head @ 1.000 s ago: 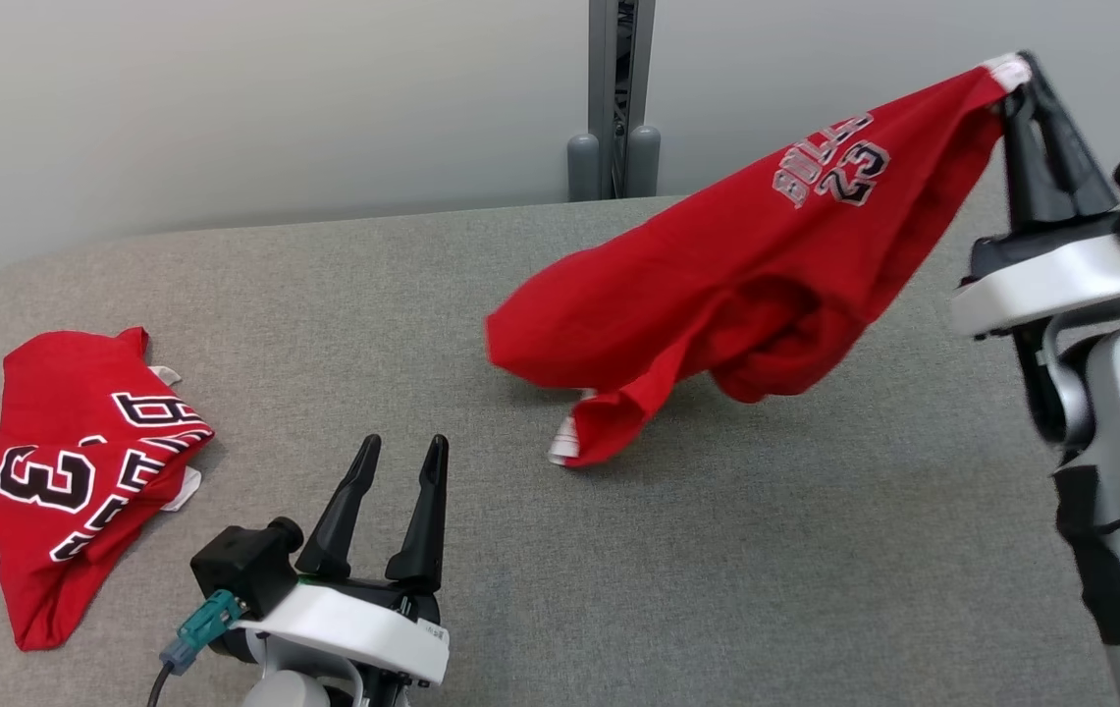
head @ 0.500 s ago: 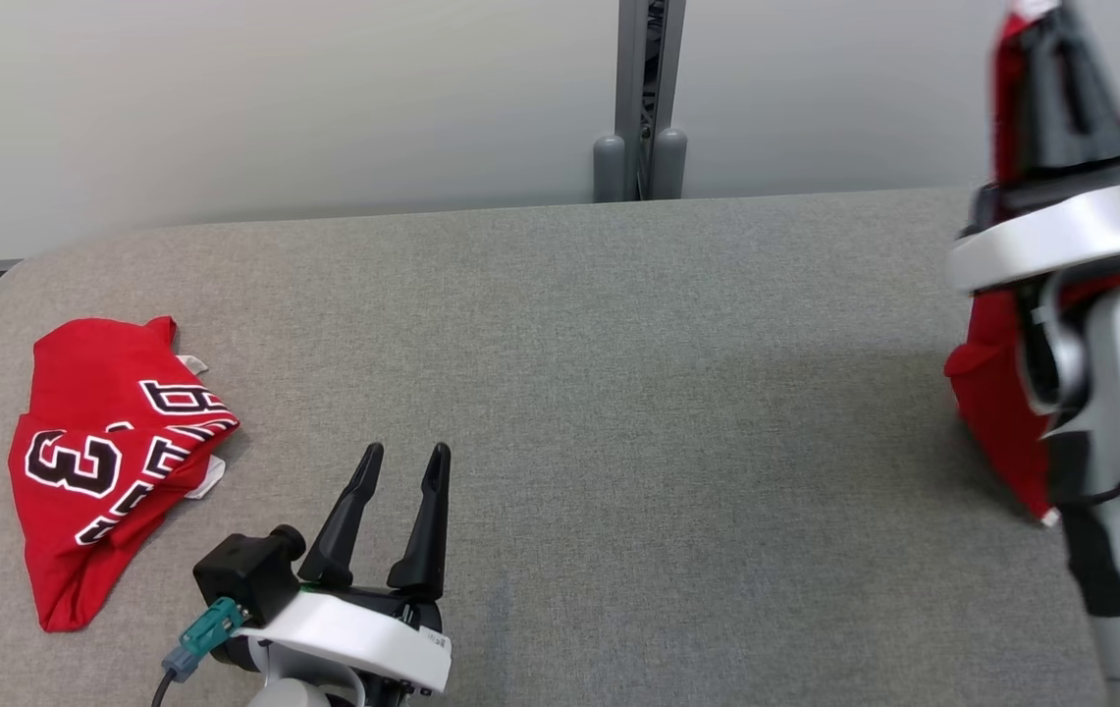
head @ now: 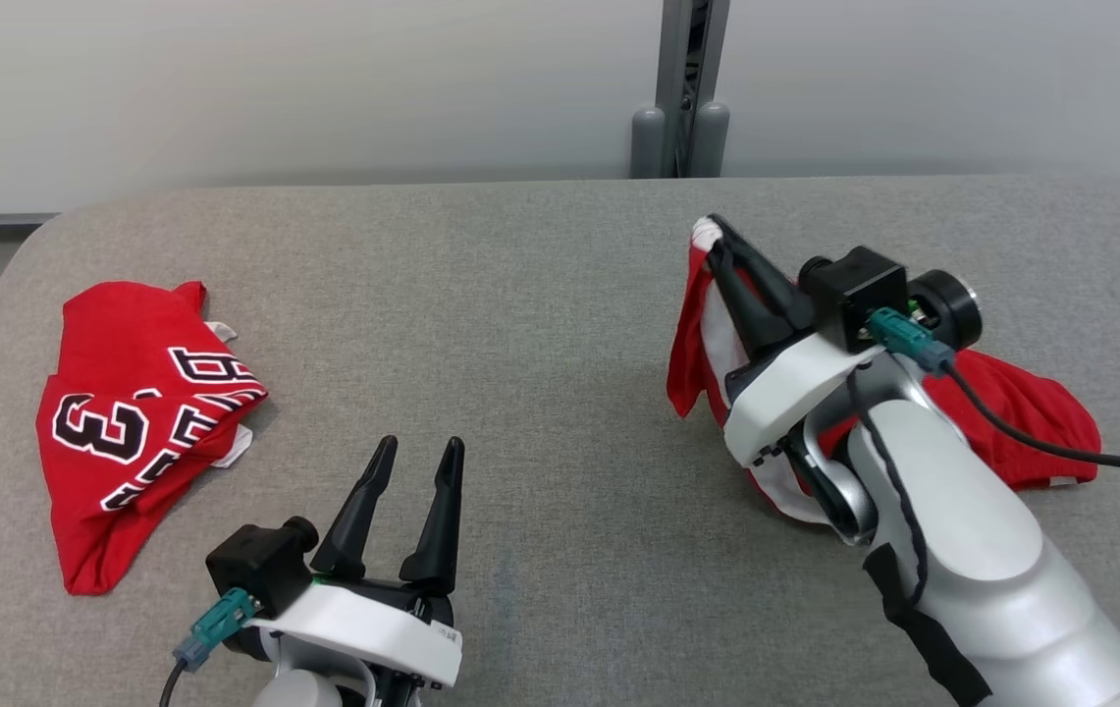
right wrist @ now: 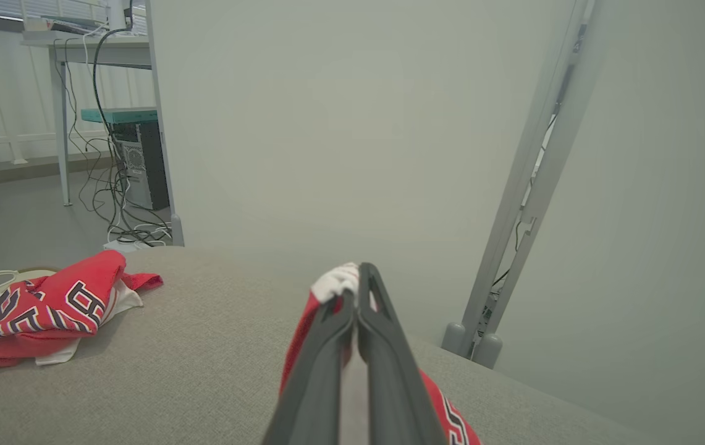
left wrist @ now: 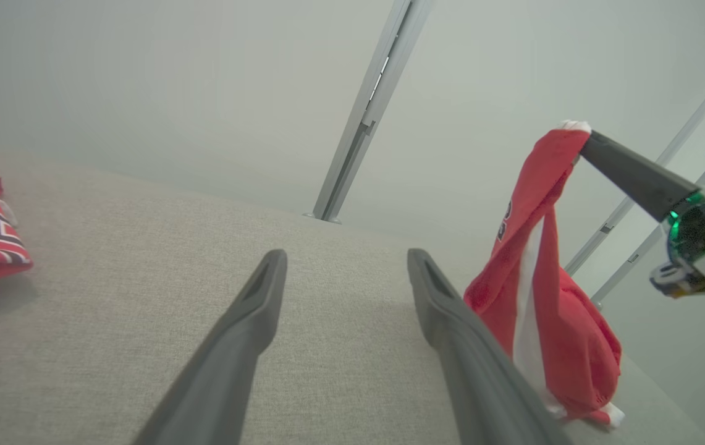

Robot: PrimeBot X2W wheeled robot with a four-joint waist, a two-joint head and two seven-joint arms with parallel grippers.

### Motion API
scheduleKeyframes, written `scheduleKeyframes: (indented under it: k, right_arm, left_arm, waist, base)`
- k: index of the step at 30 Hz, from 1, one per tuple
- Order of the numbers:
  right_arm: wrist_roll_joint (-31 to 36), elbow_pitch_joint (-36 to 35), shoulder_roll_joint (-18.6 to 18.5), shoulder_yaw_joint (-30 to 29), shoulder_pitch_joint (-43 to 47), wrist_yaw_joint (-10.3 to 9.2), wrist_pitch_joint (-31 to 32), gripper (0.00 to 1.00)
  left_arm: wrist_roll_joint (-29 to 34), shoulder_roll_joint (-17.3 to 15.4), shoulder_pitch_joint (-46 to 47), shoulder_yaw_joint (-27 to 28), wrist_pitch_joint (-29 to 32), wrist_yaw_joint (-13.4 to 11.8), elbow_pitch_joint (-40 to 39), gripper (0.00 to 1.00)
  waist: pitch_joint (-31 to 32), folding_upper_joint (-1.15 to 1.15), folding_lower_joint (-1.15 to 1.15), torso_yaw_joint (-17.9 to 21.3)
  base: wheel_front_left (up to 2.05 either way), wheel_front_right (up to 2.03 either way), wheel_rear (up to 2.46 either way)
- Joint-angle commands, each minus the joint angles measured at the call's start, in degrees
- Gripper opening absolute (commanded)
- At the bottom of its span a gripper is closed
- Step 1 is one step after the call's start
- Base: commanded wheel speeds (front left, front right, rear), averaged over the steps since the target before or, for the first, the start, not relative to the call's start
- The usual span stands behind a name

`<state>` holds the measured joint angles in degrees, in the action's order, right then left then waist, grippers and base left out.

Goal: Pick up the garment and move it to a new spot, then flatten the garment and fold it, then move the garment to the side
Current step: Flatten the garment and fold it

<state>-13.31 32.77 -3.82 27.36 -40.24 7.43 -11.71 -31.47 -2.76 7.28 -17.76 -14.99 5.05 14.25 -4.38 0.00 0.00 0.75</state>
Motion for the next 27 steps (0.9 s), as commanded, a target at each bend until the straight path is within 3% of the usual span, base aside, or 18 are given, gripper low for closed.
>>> scheduleKeyframes:
  k: [1,9,20,21,22,27]
  right_arm:
    - [-1.21,1.36,0.02,1.67,-0.65,0.12,-0.16,0.00]
    - [-3.05,11.97,0.50,10.53,-7.52,0.12,-1.80,0.00]
    - [-0.59,23.63,0.71,9.93,-17.01,0.11,-3.62,0.00]
    - [-0.21,24.01,0.74,9.89,-17.45,0.12,-3.64,0.29]
    - [-0.07,25.24,0.76,10.02,-17.44,0.11,-3.60,1.00]
    - [-0.66,30.61,0.80,12.98,-18.21,0.11,-3.48,1.00]
  left_arm:
    - [-0.36,-0.24,0.94,-0.08,-0.20,0.31,0.02,1.00]
    - [-1.33,-0.23,2.57,-1.76,-0.20,0.26,0.03,1.00]
    - [-1.96,-0.22,4.13,-3.36,-0.20,0.40,0.16,1.00]
    - [-1.99,-0.22,4.22,-3.41,-0.20,0.42,0.15,1.00]
    - [-2.03,-0.22,4.32,-3.53,-0.20,0.45,0.11,1.00]
    - [-1.98,-0.23,4.50,-3.70,-0.20,0.39,-0.11,1.00]
  waist:
    - [-0.78,0.00,0.00,-0.81]
    - [-3.67,0.00,0.00,-4.49]
    - [-7.20,0.00,0.00,-9.89]
    - [-7.47,0.00,0.00,-10.26]
    - [-7.68,0.00,0.00,-10.58]
    - [-8.18,0.00,0.00,-11.23]
  base:
    - [0.00,0.00,0.00]
    - [0.00,0.00,0.00]
    - [0.00,0.00,0.00]
    - [0.00,0.00,0.00]
    - [0.00,0.00,0.00]
    - [0.00,0.00,0.00]
